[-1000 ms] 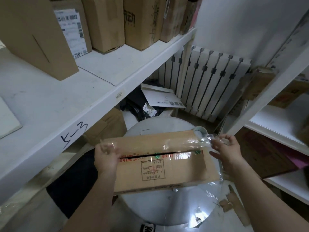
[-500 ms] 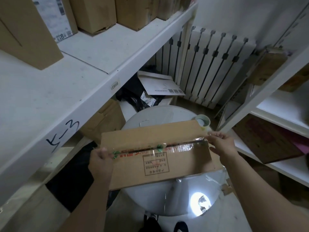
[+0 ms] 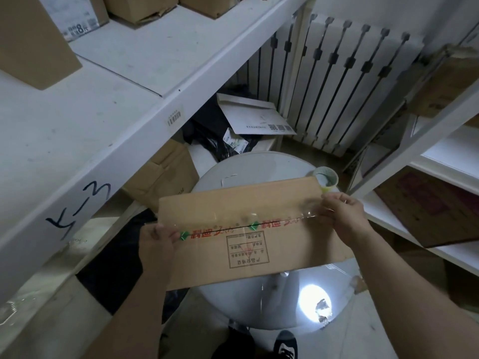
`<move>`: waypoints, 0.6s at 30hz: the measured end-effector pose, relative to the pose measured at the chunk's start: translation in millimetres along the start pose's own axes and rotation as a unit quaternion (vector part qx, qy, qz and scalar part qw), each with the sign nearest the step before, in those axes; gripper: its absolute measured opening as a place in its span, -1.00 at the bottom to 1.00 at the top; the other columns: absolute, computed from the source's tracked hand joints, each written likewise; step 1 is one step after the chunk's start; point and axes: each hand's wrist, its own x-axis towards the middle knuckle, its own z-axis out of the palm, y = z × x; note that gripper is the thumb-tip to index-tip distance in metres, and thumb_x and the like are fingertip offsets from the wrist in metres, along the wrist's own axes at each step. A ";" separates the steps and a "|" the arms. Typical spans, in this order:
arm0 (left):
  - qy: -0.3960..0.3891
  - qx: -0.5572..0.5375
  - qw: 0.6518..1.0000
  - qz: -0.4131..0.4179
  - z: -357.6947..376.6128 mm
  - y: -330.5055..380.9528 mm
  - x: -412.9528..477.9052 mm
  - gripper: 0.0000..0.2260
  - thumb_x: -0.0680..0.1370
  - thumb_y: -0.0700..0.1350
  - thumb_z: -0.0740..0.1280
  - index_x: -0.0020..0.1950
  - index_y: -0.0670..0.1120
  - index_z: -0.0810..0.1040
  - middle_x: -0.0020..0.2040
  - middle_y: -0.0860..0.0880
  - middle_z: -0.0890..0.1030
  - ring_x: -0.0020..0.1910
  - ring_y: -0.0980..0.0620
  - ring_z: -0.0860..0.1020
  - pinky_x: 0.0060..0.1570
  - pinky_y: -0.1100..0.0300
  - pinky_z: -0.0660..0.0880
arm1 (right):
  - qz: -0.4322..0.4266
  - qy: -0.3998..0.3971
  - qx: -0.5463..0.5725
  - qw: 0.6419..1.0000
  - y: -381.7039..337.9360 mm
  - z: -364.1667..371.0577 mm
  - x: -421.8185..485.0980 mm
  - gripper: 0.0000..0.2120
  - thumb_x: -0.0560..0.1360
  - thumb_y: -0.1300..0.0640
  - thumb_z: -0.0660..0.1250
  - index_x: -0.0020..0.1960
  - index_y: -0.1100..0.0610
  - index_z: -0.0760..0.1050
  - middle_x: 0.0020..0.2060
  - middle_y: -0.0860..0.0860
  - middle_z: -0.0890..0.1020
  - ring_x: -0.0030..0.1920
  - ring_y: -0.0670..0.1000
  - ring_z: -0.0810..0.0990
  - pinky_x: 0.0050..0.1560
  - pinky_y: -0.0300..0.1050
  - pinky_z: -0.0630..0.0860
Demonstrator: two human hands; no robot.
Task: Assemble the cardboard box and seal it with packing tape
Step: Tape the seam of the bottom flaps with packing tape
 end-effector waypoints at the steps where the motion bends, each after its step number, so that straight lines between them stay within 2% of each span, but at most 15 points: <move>1: 0.001 0.002 1.000 0.008 -0.4 -1.4 0.1 -0.90 0.60 -0.17 0.30 0.05 -0.17 0.44 -0.04 -0.07 0.60 -0.08 0.02 0.64 -0.13 0.09 0.57 | -0.004 -0.001 -0.007 1.000 -0.1 0.2 1.2 -0.89 0.51 0.36 0.31 -0.16 0.20 0.48 -0.25 0.23 0.57 -0.26 0.15 0.59 -0.26 -0.03 0.62; 2: 0.002 0.009 1.000 0.017 -0.9 -2.8 -0.9 -0.92 0.61 -0.11 0.29 0.01 -0.12 0.45 -0.05 -0.06 0.62 -0.07 0.01 0.65 -0.07 0.03 0.59 | -0.007 0.003 -0.017 1.000 -0.4 0.4 1.9 -0.88 0.49 0.38 0.31 -0.16 0.20 0.48 -0.27 0.20 0.56 -0.29 0.11 0.58 -0.32 -0.11 0.63; 4: 0.010 0.035 0.999 0.035 -2.3 -7.8 -0.4 -0.87 0.59 0.03 0.29 -0.08 0.00 0.48 -0.10 -0.04 0.65 -0.07 -0.03 0.66 -0.01 -0.06 0.59 | -0.001 0.018 -0.042 0.999 1.4 -1.0 7.3 -0.88 0.46 0.39 0.35 -0.15 0.21 0.50 -0.23 0.17 0.58 -0.25 0.09 0.60 -0.25 -0.13 0.65; 5: 0.014 0.056 0.998 0.039 -3.4 -9.3 0.1 -0.85 0.57 0.06 0.29 -0.11 0.01 0.49 -0.12 -0.03 0.66 -0.07 -0.06 0.66 0.00 -0.10 0.59 | 0.002 0.031 -0.062 0.998 2.5 -1.7 9.5 -0.89 0.42 0.37 0.39 -0.14 0.21 0.52 -0.20 0.17 0.61 -0.20 0.11 0.63 -0.16 -0.06 0.66; 7: 0.009 0.092 0.995 0.031 -3.0 -6.6 0.0 -0.86 0.58 0.00 0.29 -0.10 -0.04 0.50 -0.13 -0.07 0.63 -0.08 -0.17 0.62 0.01 -0.11 0.56 | -0.001 0.064 -0.108 0.992 4.0 -3.4 13.5 -0.89 0.33 0.28 0.46 -0.18 0.16 0.57 -0.17 0.17 0.67 -0.15 0.16 0.67 -0.06 0.10 0.66; 8: 0.006 0.103 0.994 0.027 -2.3 -4.9 -0.4 -0.88 0.59 -0.03 0.29 -0.08 -0.05 0.50 -0.13 -0.09 0.60 -0.11 -0.19 0.59 0.00 -0.09 0.53 | -0.003 0.077 -0.122 0.990 4.2 -3.9 14.1 -0.89 0.32 0.27 0.46 -0.22 0.12 0.58 -0.17 0.17 0.68 -0.15 0.16 0.68 -0.04 0.12 0.65; 10: 0.012 0.123 0.992 0.024 -1.7 -6.2 0.3 -0.89 0.59 -0.05 0.30 -0.04 -0.06 0.54 -0.13 -0.10 0.58 -0.14 -0.11 0.53 -0.04 0.02 0.47 | -0.009 0.085 -0.143 0.986 4.6 -3.5 11.7 -0.86 0.38 0.30 0.44 -0.24 0.08 0.56 -0.17 0.13 0.66 -0.15 0.13 0.65 -0.01 0.12 0.64; 13: 0.038 0.162 0.984 0.058 -0.9 -8.0 -1.3 -0.84 0.58 -0.09 0.31 -0.11 -0.15 0.59 -0.16 -0.09 0.61 -0.15 -0.08 0.55 -0.16 0.17 0.38 | -0.038 0.112 -0.184 0.976 10.3 -3.4 9.3 -0.87 0.39 0.25 0.42 -0.24 0.03 0.57 -0.20 0.04 0.65 -0.08 0.13 0.66 0.01 0.13 0.63; 16: 0.048 0.192 0.977 0.081 -0.6 -8.1 0.4 -0.83 0.57 -0.11 0.33 -0.08 -0.19 0.64 -0.14 -0.11 0.64 -0.12 -0.10 0.58 -0.15 0.17 0.37 | -0.056 0.124 -0.209 0.968 15.9 -2.9 5.4 -0.92 0.41 0.23 0.39 -0.19 0.05 0.57 -0.23 -0.01 0.63 -0.10 0.08 0.62 0.03 0.04 0.60; 18: 0.054 0.211 0.972 0.087 -0.7 -6.8 -0.1 -0.84 0.58 -0.12 0.32 -0.05 -0.18 0.63 -0.14 -0.08 0.62 -0.13 -0.06 0.55 -0.12 0.17 0.35 | -0.067 0.130 -0.223 0.964 17.4 -3.2 4.3 -0.94 0.42 0.22 0.40 -0.14 0.08 0.59 -0.20 -0.01 0.63 -0.14 0.01 0.56 -0.03 -0.03 0.54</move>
